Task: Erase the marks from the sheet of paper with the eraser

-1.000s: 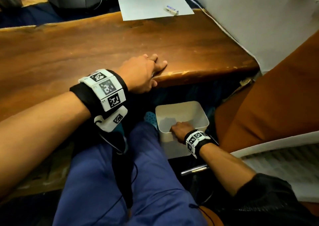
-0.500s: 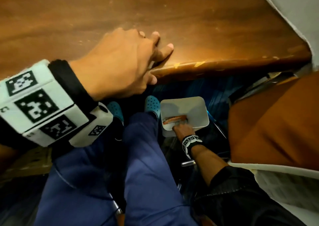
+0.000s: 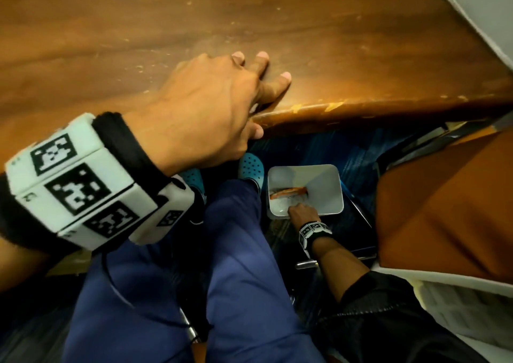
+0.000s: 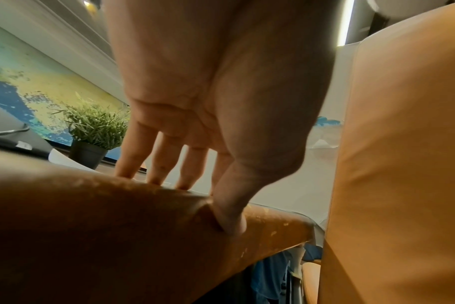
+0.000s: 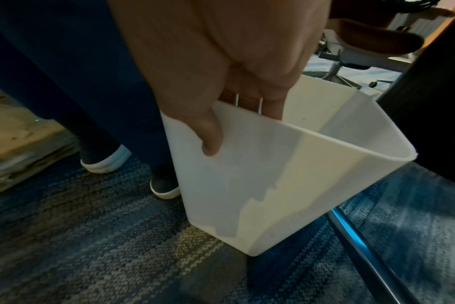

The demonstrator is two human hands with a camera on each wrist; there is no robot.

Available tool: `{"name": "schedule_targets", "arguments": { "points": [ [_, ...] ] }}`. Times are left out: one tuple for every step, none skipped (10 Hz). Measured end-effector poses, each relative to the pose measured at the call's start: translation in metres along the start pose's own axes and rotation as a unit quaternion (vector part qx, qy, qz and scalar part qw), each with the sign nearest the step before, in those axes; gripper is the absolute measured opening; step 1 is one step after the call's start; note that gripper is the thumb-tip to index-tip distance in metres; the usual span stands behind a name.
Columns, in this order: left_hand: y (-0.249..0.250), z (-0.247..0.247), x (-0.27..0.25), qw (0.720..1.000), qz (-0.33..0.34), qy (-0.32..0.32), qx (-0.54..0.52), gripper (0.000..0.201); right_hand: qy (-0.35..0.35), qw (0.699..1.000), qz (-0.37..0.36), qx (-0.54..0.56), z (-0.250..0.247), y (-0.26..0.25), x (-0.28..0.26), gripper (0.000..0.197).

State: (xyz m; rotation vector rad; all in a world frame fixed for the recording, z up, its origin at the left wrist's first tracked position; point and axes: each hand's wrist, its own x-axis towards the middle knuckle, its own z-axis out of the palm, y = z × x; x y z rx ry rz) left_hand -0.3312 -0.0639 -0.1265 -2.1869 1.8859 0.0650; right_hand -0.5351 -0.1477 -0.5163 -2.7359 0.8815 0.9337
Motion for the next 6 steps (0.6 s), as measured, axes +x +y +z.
{"name": "schedule_targets", "arguments": {
  "points": [
    [0.001, 0.0, -0.002, 1.0, -0.003, -0.011, -0.021, 0.075, 0.02, 0.999, 0.027, 0.012, -0.006, 0.002, -0.009, 0.036],
    [-0.002, 0.011, -0.005, 0.998, 0.024, 0.002, -0.049, 0.078, 0.035, 0.997, 0.046, 0.057, -0.035, 0.002, -0.024, 0.031],
    [-0.009, 0.024, -0.013, 0.992, 0.061, -0.001, -0.109, 0.086, 0.112, 0.983, 0.032, 0.14, -0.083, 0.0, -0.043, 0.034],
    [-0.02, 0.025, -0.031, 0.987, 0.067, 0.007, -0.144, 0.083, 0.289, 0.931, -0.032, 0.22, -0.144, -0.012, -0.081, 0.021],
    [-0.037, 0.024, -0.056, 0.981, 0.027, 0.044, -0.189, 0.086, 0.533, 0.797, -0.15, 0.24, -0.209, -0.031, -0.127, 0.02],
    [-0.063, 0.025, -0.092, 0.971, -0.049, 0.11, -0.206, 0.091, 0.669, 0.678, -0.191, 0.237, -0.261, -0.036, -0.165, 0.019]
  ]
}}
